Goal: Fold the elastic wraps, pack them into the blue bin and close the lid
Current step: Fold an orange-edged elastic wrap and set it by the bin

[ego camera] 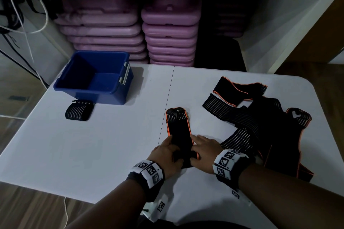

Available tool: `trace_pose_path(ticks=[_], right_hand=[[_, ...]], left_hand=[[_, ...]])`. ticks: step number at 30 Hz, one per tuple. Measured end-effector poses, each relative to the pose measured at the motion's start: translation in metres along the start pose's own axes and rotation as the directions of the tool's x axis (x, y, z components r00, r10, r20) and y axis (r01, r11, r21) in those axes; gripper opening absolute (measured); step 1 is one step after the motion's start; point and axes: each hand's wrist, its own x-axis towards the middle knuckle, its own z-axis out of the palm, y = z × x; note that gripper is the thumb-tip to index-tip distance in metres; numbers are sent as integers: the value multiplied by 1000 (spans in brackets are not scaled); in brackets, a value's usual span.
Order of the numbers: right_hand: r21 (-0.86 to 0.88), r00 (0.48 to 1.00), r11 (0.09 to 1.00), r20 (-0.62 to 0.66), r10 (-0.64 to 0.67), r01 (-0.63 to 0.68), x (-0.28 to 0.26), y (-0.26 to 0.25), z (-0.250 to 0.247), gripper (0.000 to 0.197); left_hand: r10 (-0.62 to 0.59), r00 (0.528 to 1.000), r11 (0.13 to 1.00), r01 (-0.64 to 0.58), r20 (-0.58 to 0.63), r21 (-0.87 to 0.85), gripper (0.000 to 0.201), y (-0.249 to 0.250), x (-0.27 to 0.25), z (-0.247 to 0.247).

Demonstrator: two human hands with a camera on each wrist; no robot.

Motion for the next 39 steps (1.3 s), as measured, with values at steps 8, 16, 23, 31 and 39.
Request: trace_pose_path(ticks=[8,16,23,31,39], right_hand=[[-30,976,1000,-219,-11,4,6,-5,-10,24],[-206,995,976,-57,-84,71,-3,-1,-10,72],[-123,993,990,-83,-80,70,-7,-4,-13,58],[3,993,1000,-117,-6,7,-4,-5,-1,64],[-10,964,991,-232,129,-135,12,-10,-11,33]], left_hand=[[78,978,997,-75,-195,24,8,-6,8,6],[108,989,962,-80,-96,259,62,-12,2,15],[177,969,967,-138,-171,215,55,-12,0,11],[89,993,984,-75,-81,159,46,-9,5,2],[-139,968,986,117,-207,-116,46,-11,32,-8]])
